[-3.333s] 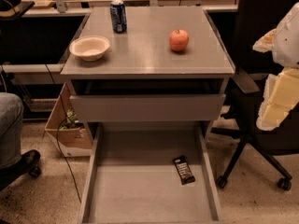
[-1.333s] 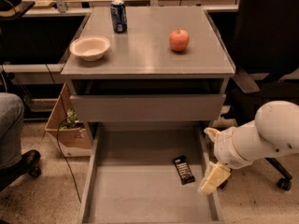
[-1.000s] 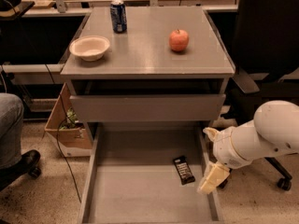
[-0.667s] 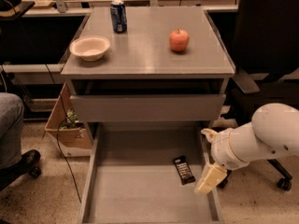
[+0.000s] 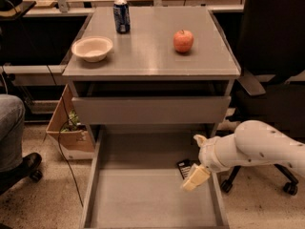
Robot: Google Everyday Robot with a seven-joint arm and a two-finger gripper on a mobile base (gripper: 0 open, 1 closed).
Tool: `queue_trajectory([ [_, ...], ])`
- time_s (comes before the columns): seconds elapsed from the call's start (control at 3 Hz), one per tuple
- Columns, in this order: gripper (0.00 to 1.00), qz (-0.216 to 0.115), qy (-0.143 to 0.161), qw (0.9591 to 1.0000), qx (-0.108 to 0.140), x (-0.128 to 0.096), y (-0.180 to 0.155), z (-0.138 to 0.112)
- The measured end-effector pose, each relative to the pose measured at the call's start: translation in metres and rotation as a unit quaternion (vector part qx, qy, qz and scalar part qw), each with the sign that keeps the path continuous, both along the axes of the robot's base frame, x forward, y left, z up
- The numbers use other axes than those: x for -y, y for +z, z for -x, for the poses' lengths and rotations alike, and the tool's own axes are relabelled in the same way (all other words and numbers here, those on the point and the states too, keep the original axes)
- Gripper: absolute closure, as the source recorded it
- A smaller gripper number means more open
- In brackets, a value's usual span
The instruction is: Pick rxbar chocolate from middle drawer and place on counter
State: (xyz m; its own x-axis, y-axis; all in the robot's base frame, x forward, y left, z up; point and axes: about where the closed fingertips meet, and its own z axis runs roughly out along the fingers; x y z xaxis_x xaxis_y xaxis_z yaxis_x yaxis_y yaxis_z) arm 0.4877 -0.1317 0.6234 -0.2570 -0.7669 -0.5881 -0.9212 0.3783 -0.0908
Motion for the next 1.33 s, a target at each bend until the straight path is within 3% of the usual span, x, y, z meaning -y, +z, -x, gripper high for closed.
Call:
queue_trajectory([
  [0.67, 0.0, -0.031, -0.037, 0.9988, -0.007, -0.017, -0.063, -0.047],
  [1.33, 0.0, -0.051, -0.046, 0.9976, -0.008, -0.033, -0.099, -0.058],
])
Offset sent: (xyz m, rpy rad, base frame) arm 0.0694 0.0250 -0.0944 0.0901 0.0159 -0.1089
